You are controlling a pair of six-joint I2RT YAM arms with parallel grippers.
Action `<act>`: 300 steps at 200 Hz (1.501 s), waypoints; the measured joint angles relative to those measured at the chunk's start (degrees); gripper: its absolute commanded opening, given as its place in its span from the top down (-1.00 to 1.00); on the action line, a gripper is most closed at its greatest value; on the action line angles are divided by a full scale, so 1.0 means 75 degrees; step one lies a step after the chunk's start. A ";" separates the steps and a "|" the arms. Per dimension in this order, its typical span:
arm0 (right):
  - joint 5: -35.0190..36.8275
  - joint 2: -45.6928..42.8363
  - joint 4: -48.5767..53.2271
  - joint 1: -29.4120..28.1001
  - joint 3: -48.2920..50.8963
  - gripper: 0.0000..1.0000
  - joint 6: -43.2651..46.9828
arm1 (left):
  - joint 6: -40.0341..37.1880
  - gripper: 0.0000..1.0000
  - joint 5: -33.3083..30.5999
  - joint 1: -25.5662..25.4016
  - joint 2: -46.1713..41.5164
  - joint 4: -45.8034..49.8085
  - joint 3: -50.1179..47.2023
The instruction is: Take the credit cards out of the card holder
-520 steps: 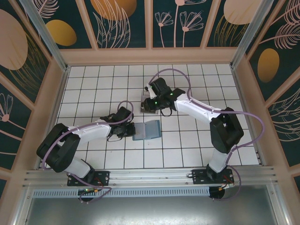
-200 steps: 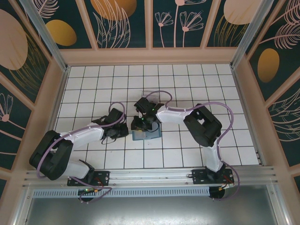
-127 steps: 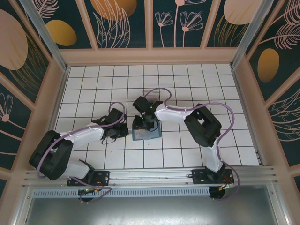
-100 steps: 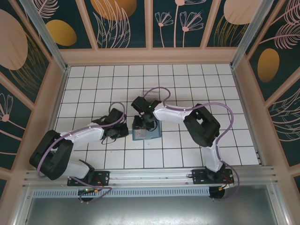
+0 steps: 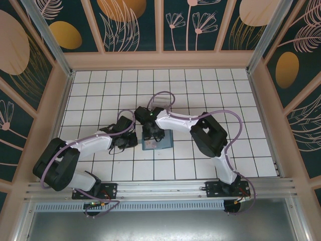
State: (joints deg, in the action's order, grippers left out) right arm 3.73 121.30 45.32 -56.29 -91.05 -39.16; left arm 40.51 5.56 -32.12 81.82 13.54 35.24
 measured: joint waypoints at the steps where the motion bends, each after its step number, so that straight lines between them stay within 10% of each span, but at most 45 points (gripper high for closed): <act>1: 0.0012 0.0000 0.0009 0.0000 -0.0003 -0.11 -0.0003 | 0.0000 0.74 0.0000 0.0000 0.0000 0.0000 0.0000; 170: 0.1725 -0.0131 0.1492 -0.0093 -0.0009 -0.35 -0.0149 | -0.0198 0.74 0.0055 0.0038 0.0169 0.0227 0.0219; 300: 0.1282 -0.1527 0.0041 0.0128 0.2215 -0.33 -0.0233 | -0.0195 0.73 0.0227 0.0035 0.0326 0.0236 0.0554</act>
State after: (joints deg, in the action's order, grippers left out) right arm 13.34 109.84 45.63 -55.33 -74.43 -40.91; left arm 39.05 7.27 -31.86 84.27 15.31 39.40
